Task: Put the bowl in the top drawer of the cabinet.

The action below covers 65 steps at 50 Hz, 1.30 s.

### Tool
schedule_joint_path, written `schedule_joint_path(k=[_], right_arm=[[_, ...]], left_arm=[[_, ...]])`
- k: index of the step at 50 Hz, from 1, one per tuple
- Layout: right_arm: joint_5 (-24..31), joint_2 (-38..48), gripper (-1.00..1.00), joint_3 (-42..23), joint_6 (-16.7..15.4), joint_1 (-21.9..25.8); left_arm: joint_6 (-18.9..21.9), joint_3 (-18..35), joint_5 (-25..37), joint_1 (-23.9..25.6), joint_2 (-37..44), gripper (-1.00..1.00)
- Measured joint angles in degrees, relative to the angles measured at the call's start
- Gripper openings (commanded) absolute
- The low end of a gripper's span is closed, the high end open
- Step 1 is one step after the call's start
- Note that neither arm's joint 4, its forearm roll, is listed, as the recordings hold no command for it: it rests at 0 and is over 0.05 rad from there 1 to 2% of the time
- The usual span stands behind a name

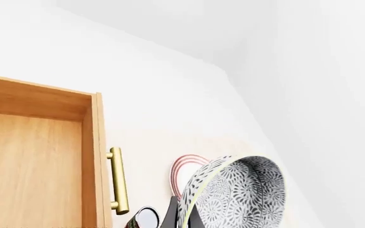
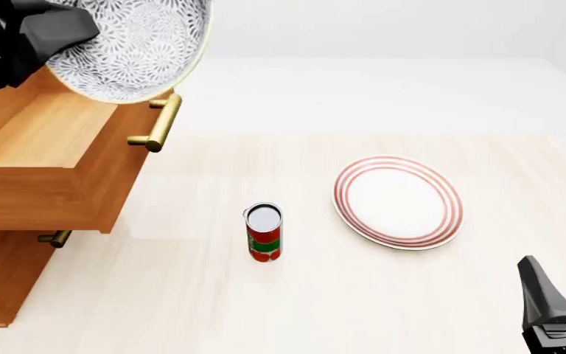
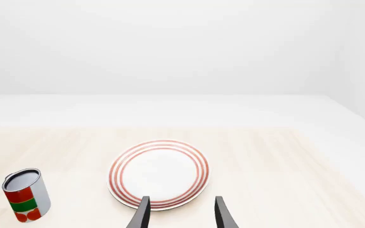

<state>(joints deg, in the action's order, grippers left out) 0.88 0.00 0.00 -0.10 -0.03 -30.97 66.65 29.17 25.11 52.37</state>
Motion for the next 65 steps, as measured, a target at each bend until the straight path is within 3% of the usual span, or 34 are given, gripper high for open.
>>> schedule_joint_path(k=[32, 65], right_arm=[[0.0, 0.0, 1.00, 0.0, 0.0, 0.0], [0.0, 0.0, 1.00, 0.0, 0.0, 0.0]], left_arm=[[0.6, 2.4, 2.6, -9.7, -0.8, -1.00], [2.6, 7.2, 5.2, -19.5, 5.6, -1.00]])
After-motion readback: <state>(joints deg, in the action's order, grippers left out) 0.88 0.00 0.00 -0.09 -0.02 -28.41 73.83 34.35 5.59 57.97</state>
